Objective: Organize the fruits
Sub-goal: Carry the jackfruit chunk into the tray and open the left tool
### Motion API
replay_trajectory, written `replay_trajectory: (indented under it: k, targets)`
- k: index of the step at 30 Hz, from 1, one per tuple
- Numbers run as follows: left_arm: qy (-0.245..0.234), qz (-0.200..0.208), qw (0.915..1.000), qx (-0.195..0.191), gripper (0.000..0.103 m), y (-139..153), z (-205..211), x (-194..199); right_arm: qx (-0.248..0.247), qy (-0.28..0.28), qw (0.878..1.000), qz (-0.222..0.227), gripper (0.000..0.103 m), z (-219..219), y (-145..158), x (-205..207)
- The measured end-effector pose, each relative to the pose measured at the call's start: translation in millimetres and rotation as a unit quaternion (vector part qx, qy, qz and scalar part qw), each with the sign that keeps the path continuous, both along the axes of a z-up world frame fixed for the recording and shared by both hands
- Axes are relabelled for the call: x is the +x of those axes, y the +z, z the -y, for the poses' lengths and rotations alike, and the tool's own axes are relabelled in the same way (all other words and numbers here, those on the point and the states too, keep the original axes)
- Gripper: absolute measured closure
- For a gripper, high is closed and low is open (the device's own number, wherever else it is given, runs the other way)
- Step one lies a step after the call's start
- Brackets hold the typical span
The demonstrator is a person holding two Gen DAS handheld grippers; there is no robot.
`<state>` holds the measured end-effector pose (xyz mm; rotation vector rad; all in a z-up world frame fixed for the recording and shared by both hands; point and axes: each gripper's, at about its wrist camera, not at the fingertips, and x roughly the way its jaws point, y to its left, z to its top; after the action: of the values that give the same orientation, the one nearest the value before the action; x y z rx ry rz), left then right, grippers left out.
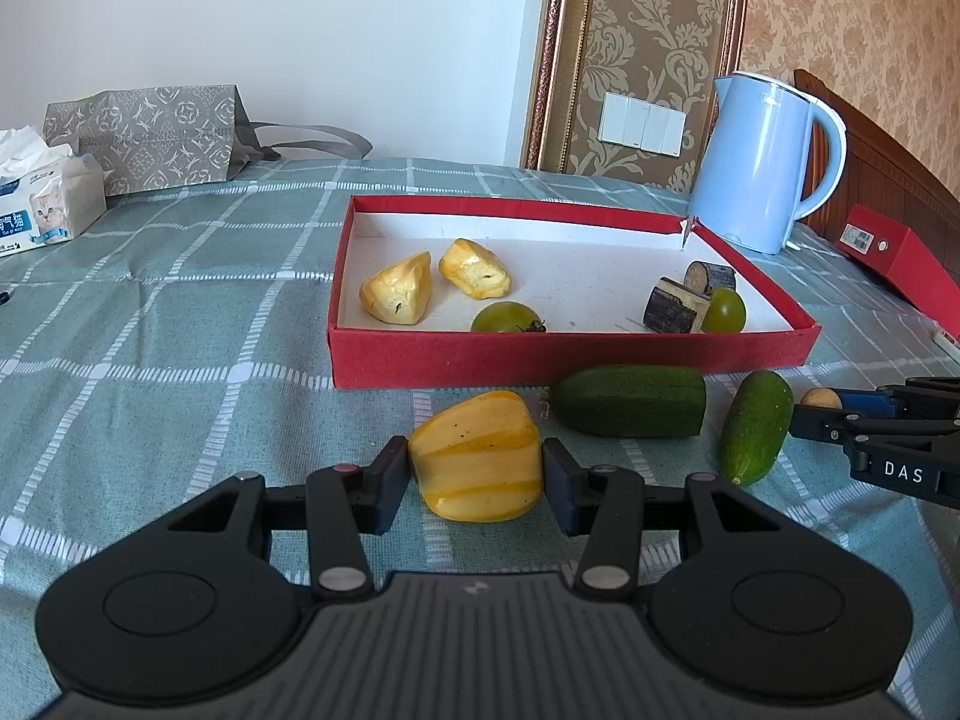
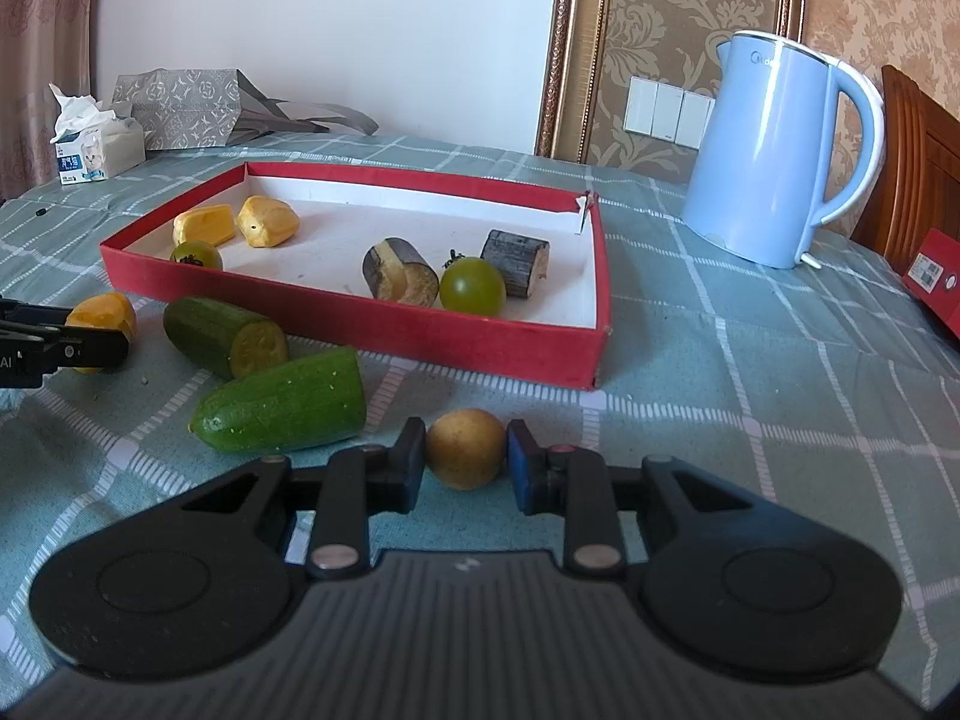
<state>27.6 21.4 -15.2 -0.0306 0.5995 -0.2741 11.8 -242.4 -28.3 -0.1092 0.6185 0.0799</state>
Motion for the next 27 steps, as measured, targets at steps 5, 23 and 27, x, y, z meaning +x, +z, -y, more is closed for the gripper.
replay_trajectory:
  k: [5, 23, 27]
  targets:
    - [0.0, 0.0, 1.0, 0.0, 0.056, 0.1, 0.3, 0.0, -0.003, 0.0, 1.0, 0.001, 0.076, 0.2, -0.4, 0.0]
    - [0.0, 0.0, 1.0, 0.002, 0.056, 0.3, 0.3, 0.1, -0.001, 0.0, 1.0, 0.0, 0.076, -0.4, -1.1, -0.1]
    - [0.0, 0.0, 1.0, 0.002, 0.056, 0.2, -0.3, 0.2, 0.003, 0.0, 1.0, -0.001, 0.076, 0.2, -1.2, 0.1]
